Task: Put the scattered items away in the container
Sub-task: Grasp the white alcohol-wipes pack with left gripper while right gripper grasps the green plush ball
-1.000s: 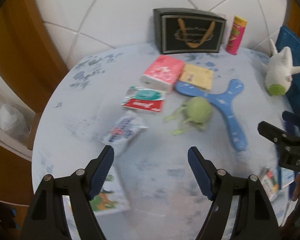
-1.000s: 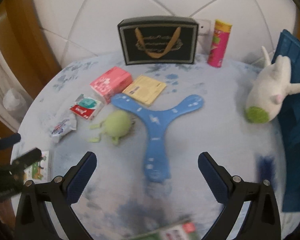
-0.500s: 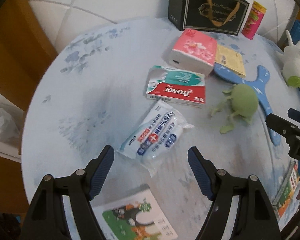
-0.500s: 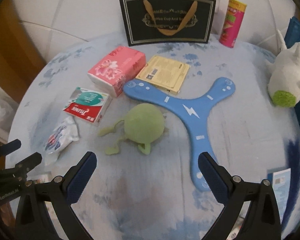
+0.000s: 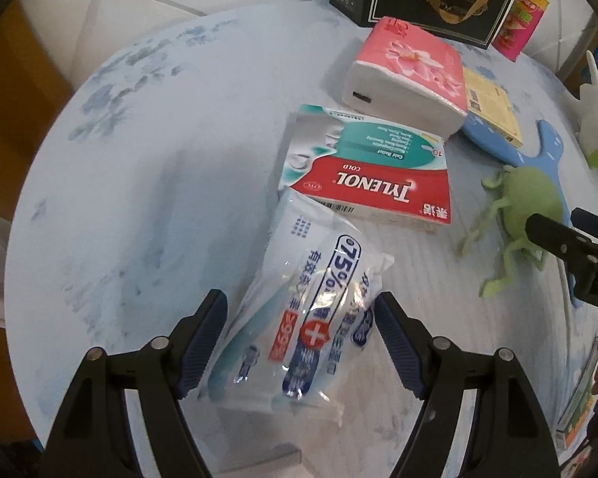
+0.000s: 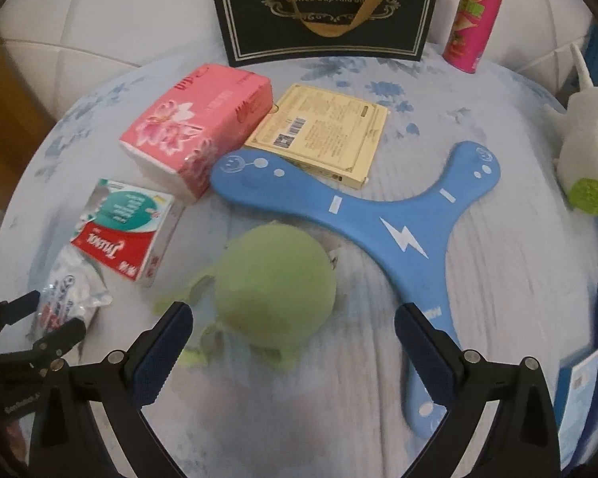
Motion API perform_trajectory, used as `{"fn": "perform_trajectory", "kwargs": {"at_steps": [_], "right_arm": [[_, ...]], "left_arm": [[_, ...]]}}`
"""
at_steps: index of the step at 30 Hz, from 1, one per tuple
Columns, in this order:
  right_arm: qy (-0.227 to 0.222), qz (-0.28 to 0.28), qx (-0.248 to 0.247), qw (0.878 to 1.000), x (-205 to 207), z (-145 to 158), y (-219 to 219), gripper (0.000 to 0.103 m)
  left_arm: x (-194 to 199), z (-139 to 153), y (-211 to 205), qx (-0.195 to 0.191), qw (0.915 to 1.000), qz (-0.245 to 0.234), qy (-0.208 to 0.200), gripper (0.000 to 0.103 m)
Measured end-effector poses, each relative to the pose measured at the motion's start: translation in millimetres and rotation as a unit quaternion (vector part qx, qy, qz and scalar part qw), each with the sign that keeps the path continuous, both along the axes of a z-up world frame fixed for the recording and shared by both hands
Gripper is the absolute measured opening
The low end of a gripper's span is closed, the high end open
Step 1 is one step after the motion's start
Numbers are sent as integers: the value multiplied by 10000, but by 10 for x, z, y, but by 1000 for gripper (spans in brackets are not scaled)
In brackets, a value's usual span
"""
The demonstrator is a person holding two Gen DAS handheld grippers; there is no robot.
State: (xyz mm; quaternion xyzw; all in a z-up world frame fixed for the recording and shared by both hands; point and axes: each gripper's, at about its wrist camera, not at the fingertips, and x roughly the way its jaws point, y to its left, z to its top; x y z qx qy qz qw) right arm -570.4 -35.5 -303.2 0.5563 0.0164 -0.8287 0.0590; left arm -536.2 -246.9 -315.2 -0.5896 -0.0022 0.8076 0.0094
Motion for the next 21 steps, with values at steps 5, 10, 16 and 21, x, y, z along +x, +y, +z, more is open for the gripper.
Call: {"fn": "perform_trajectory", "kwargs": {"at_steps": [5,10,16,21], "right_arm": [[-61,-16,-52,10000,-99,-147,11,103],[-27,-2,-3,10000,-111,-236,-5,99],[-15,198,-8,9998,-105,-231,-89,65],[70,317,-90,9994,26,-94,-105,64]], "left_arm": [[-52,-92,32,-12,10000,23,31,77],[-15,-75,82,-3,9999,-4,132,61],[31,-28,120,-20,9999,20,164,49],[102,172,127,-25,9994,45,340,49]]}}
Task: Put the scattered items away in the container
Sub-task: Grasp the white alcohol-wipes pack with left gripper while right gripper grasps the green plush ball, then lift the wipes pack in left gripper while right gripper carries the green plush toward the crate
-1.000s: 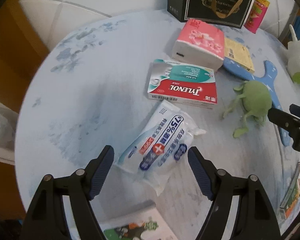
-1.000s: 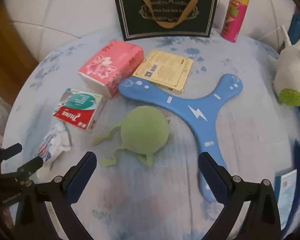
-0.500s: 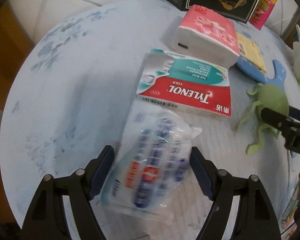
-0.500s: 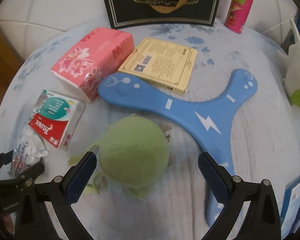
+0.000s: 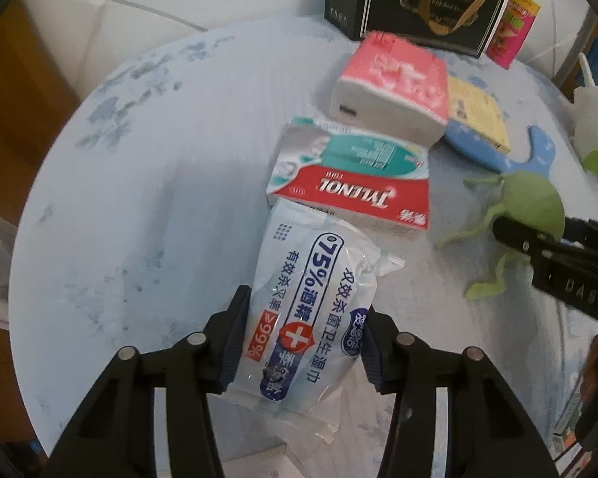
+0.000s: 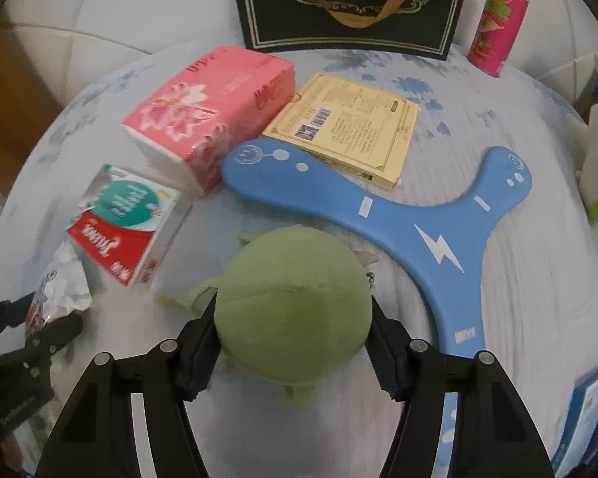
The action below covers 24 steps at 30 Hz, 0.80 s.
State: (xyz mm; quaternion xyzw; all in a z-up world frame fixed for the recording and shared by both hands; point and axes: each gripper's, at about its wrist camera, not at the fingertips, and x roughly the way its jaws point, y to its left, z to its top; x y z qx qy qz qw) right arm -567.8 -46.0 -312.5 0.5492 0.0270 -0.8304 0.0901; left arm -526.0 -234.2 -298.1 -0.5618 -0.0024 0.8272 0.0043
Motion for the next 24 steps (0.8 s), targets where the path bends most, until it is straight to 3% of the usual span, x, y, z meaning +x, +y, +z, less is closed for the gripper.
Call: {"fn": "perform_trajectory", "kwargs": {"at_steps": [13,24], "right_arm": [[660,121,-149,9976,534,825,24,64],[1035,82,-212,9944,1078,1328,339,65]], "left_arm": [[469,712,73,78,9980,-17,630,49],[909,1151,460,185,9943,-131,1041,49]]}}
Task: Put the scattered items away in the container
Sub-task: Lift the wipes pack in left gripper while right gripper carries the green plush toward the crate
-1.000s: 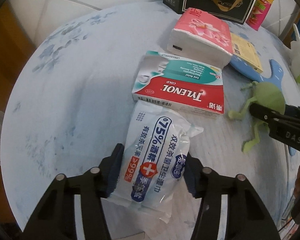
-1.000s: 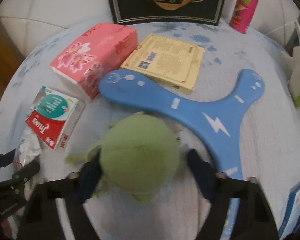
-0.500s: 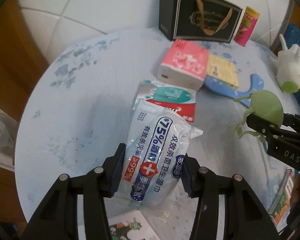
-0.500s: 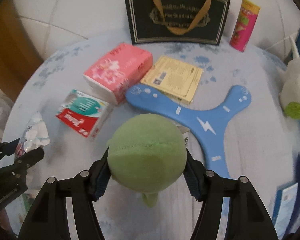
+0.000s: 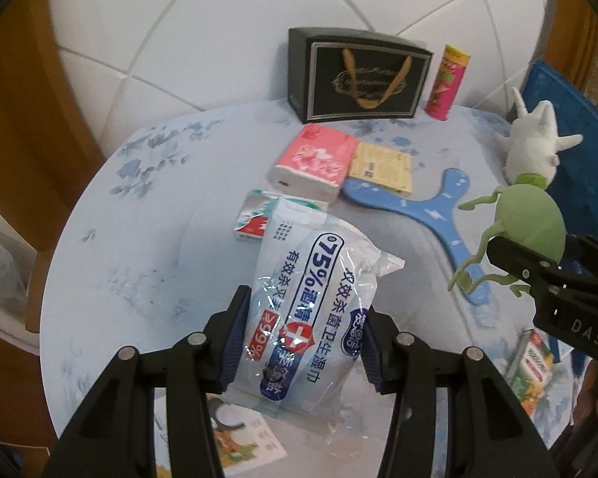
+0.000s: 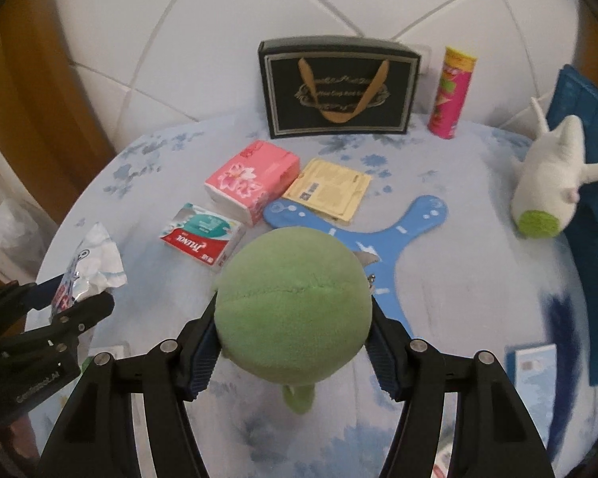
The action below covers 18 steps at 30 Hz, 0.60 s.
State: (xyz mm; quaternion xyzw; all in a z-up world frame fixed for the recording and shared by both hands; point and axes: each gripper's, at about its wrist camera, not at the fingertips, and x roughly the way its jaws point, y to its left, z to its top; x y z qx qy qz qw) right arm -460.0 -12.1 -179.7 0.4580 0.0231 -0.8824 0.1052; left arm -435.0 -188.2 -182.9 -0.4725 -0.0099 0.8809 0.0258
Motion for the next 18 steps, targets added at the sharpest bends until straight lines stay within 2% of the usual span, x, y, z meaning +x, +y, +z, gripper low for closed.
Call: {"fn": "perform_trajectory", "kwargs": {"at_steps": [8,18], "right_arm": [[267,52,41,9996,202,350,486,64],[613,204,123,9978,156,754,1472,65]], "left_arm": [[154,319,599,11,9997,-35,256,49],[129,602,1642,-49,9988,46,487,49]]}}
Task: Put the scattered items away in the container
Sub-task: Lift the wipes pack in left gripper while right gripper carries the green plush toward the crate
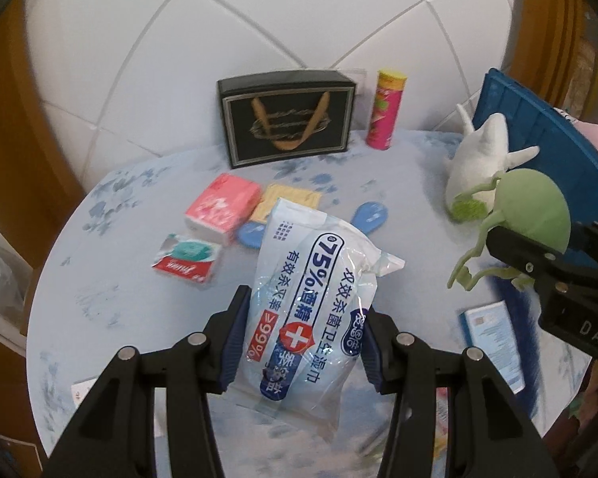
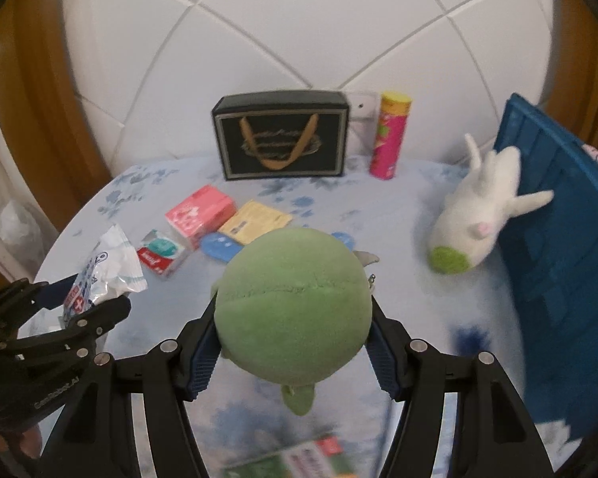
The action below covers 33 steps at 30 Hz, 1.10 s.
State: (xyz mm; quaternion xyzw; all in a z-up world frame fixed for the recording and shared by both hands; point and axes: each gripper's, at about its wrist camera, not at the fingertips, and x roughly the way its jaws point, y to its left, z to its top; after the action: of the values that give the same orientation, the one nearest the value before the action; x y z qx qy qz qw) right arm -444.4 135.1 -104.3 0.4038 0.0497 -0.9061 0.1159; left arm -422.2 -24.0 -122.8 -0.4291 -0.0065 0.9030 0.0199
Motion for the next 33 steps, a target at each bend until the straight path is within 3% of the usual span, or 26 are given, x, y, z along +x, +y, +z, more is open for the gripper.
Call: {"fn": "perform_trajectory", "kwargs": {"at_steps": [6,14,19,27,33], "right_arm": [[105,-20,33,9999,-34,206,541,65],[127,-397,-55,9991,-105,376,1066,65],[129,-725,-106,9972,-171,502,1360,65],[462,-1289,-234,9903,-220,947,1962,65],[864,-1765,-208,9803,-121,1370,2796,65]], "left_arm": [[-99,173,513,14,10000,8,44,49],[-263,372,1059,-188,9990,-394,70,49],[-529,484,1339,-121,9975,-689,-22,49],[-818,1039,1980,-156,9914,-1251,349,49],[-871,1507,2891,-53,9804,-1815,761,49]]}}
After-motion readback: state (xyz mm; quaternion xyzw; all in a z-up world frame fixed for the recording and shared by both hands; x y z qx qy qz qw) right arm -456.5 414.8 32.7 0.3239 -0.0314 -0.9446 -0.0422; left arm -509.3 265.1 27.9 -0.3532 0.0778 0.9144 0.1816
